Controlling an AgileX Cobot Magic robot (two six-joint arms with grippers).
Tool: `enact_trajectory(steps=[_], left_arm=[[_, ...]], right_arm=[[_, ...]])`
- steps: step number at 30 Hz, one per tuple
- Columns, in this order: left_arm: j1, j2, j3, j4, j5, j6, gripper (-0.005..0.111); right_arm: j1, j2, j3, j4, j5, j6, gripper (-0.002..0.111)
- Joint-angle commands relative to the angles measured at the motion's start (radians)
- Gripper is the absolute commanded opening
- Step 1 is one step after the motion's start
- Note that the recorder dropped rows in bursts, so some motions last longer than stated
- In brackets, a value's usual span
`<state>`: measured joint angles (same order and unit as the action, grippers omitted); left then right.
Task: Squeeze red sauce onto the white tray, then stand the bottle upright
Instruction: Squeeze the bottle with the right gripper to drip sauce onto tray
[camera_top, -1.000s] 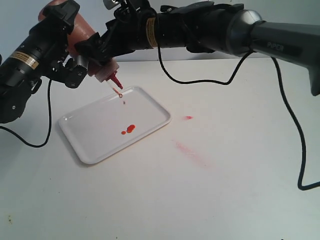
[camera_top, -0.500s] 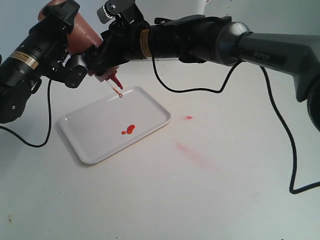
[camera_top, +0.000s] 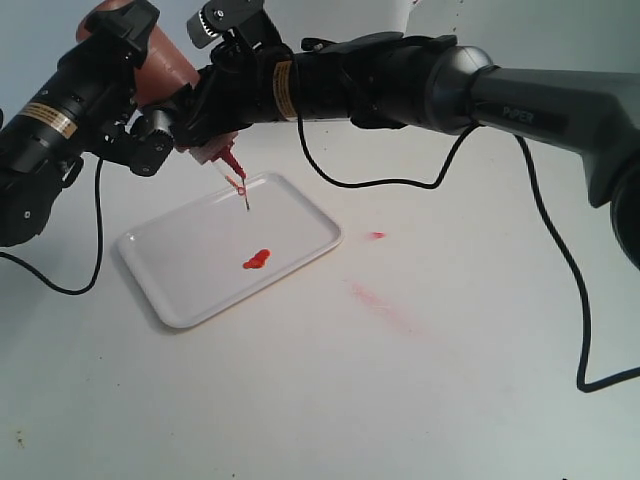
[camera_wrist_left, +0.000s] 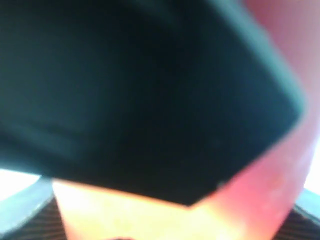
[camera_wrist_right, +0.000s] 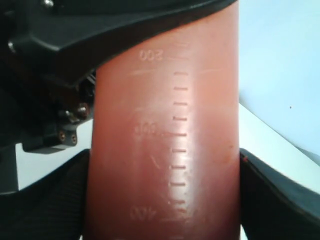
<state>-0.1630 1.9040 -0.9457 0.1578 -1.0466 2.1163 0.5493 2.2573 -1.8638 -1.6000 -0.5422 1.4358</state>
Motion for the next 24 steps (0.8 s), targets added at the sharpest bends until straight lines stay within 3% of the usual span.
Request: enact_trajectory(steps=[1, 11, 13, 15, 17, 20, 24], left_arm=[[-0.005, -0.014, -0.008, -0.021, -0.053, -0.021, 0.000], [-0.005, -0.014, -0.008, -0.032, -0.053, -0.021, 0.000], [-0.005, -0.014, -0.008, -0.032, -0.053, -0.021, 0.000], [-0.005, -0.014, -0.008, -0.032, -0.053, -0.021, 0.000], [-0.005, -0.014, -0.008, -0.032, -0.053, -0.021, 0.000], [-0.005, -0.014, -0.008, -0.032, -0.053, -0.021, 0.000], [-0.005, -0.014, -0.008, -0.032, -0.053, -0.021, 0.000]], right_arm=[[-0.002, -0.005, 0.000, 0.018, 0.057, 0.016, 0.001], [-0.002, -0.007, 0.000, 0.018, 0.044, 0.016, 0.005], [-0.004, -0.011, 0.000, 0.013, 0.032, 0.012, 0.015], [-0.004, -0.018, 0.000, 0.006, 0.032, 0.012, 0.035], [-0.004, -0.023, 0.000, 0.006, 0.035, 0.021, 0.067], [-0.004, -0.032, 0.000, -0.023, 0.041, 0.031, 0.103], [-0.004, -0.049, 0.000, -0.104, 0.002, 0.034, 0.105]])
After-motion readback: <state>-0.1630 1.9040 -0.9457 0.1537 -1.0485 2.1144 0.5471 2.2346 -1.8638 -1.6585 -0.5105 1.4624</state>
